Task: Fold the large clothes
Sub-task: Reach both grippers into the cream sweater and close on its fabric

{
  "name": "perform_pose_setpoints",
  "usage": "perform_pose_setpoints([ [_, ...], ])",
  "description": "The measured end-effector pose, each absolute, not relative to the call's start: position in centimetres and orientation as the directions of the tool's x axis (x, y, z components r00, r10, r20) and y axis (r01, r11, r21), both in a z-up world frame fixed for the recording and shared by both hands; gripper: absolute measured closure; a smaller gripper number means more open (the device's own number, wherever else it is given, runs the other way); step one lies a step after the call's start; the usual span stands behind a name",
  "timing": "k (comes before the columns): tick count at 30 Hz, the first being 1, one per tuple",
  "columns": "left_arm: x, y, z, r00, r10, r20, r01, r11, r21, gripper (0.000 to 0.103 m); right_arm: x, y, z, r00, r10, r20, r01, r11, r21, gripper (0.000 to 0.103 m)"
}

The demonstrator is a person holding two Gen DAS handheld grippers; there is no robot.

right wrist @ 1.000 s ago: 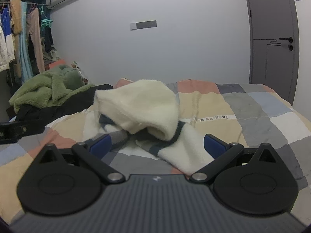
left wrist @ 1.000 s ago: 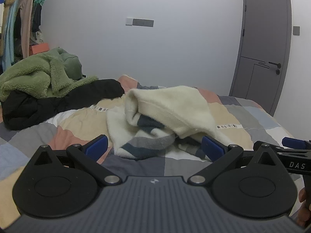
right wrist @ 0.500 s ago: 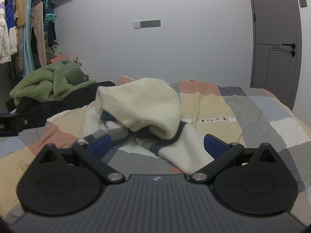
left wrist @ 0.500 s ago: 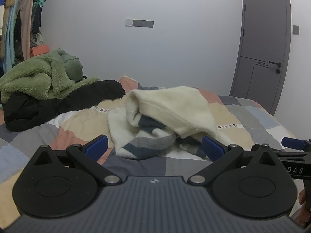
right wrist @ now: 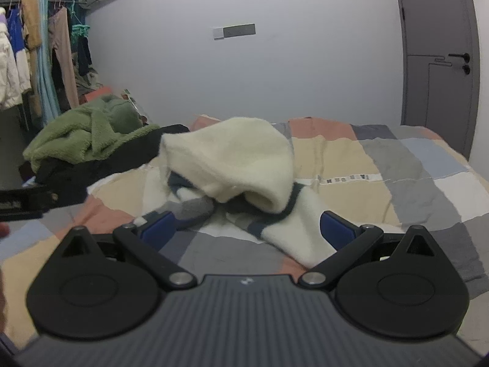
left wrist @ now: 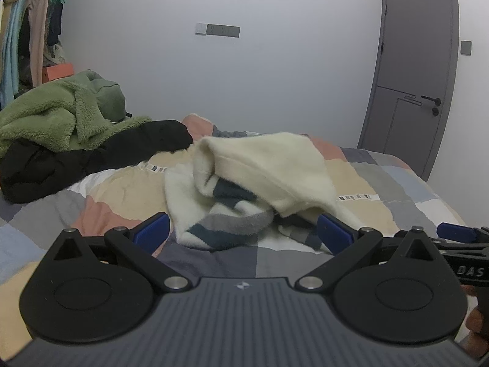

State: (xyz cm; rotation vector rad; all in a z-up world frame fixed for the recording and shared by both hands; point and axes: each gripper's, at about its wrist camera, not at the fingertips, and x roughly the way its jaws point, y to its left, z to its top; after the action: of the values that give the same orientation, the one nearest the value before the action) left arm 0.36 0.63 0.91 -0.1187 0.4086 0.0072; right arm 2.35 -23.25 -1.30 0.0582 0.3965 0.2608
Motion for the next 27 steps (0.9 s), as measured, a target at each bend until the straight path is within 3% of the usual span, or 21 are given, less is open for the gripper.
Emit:
perform_pose_setpoints([
  [11, 6.2, 2.0, 5.8, 0.933, -0.014, -0.359, -0.032, 0.992, -0.122, 0.000, 6.6, -22.8, 2.2, 0.871, 0.325, -0.367, -0.252, 0.939, 0.234, 0.000],
  [14, 9.1, 3.0, 5.9, 0.918, -0.055, -0.393, -0.018, 0.984, -0.180, 0.000, 8.9, -22.7, 3.1, 0.870, 0.330, -0.367, -0.230, 0.929, 0.290, 0.001],
  [17, 12.3, 3.9, 4.9, 0.888, -0.070, -0.455, -0.014, 0.984, -0.179, 0.000, 12.3, -22.7, 2.9, 0.846, 0.373, -0.382, -0.200, 0.885, 0.421, 0.001],
  [24, 17.5, 6.3, -1.4, 0.864, -0.125, -0.487, -0.004, 0.967, -0.256, 0.000, 19.0, -21.4, -1.6, 0.833, 0.386, -0.396, -0.097, 0.807, 0.582, 0.003],
  [27, 19.9, 6.9, -4.6, 0.862, -0.182, -0.472, 0.040, 0.955, -0.295, 0.000, 21.4, -21.7, -4.3, 0.819, 0.416, -0.395, -0.053, 0.740, 0.670, 0.018],
])
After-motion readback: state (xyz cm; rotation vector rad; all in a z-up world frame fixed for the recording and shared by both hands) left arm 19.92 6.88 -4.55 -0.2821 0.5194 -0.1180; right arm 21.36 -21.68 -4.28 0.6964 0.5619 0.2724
